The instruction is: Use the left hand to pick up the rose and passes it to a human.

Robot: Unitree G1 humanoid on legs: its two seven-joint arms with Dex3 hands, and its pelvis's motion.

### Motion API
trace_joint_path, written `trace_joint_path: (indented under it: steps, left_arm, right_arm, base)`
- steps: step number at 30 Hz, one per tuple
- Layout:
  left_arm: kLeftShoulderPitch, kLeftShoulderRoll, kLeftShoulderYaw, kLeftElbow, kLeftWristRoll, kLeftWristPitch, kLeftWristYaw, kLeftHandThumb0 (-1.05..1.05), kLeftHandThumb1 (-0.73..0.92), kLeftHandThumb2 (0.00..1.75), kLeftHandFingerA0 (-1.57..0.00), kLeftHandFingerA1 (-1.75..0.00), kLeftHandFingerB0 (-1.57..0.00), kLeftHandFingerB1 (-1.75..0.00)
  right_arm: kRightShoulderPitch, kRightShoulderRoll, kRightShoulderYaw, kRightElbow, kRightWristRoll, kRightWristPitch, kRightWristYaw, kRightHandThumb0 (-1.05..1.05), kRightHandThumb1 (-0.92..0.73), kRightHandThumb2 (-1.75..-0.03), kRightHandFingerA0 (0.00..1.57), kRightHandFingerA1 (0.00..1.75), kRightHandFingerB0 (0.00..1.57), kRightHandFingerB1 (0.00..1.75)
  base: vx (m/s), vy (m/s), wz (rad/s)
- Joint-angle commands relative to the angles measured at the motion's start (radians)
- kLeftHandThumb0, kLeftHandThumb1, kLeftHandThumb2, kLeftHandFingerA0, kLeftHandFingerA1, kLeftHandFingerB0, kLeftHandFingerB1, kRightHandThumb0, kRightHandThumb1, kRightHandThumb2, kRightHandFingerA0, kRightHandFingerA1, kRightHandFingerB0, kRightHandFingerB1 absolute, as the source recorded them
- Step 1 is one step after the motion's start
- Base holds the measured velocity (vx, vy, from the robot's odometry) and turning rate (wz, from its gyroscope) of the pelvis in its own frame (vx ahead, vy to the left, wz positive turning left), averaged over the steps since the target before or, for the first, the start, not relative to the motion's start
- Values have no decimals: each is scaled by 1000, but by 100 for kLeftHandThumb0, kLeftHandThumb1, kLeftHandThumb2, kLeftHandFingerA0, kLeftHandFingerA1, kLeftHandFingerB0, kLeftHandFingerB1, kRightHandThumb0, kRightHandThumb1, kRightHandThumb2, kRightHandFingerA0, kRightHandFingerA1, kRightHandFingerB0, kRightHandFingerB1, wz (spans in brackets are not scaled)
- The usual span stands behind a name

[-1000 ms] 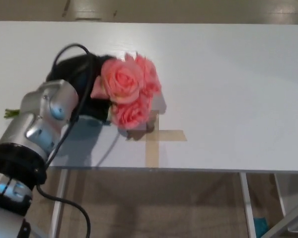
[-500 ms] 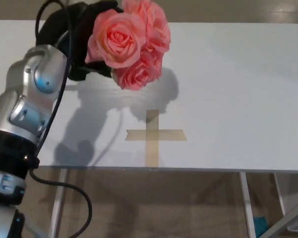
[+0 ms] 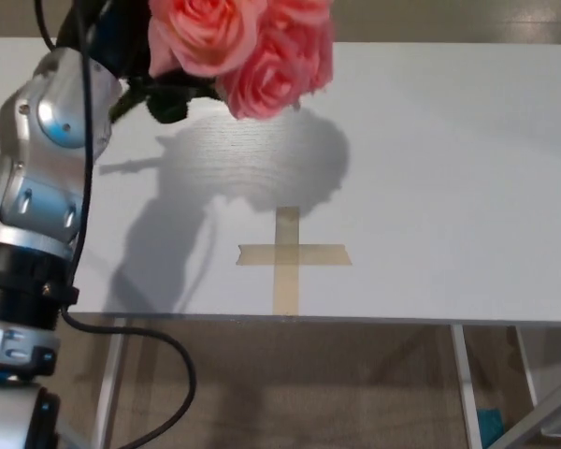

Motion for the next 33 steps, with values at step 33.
trace_joint_path:
  steps: [33]
  left_arm:
    - [-56, -147, 213, -98, -392, 504, -84, -22, 82, 66, -99, -136, -78, -100]
  right_arm:
    - [-5, -12, 10, 5, -8, 29, 45, -56, -72, -62, 60, 53, 54, 37]
  base:
    - [0, 0, 0]
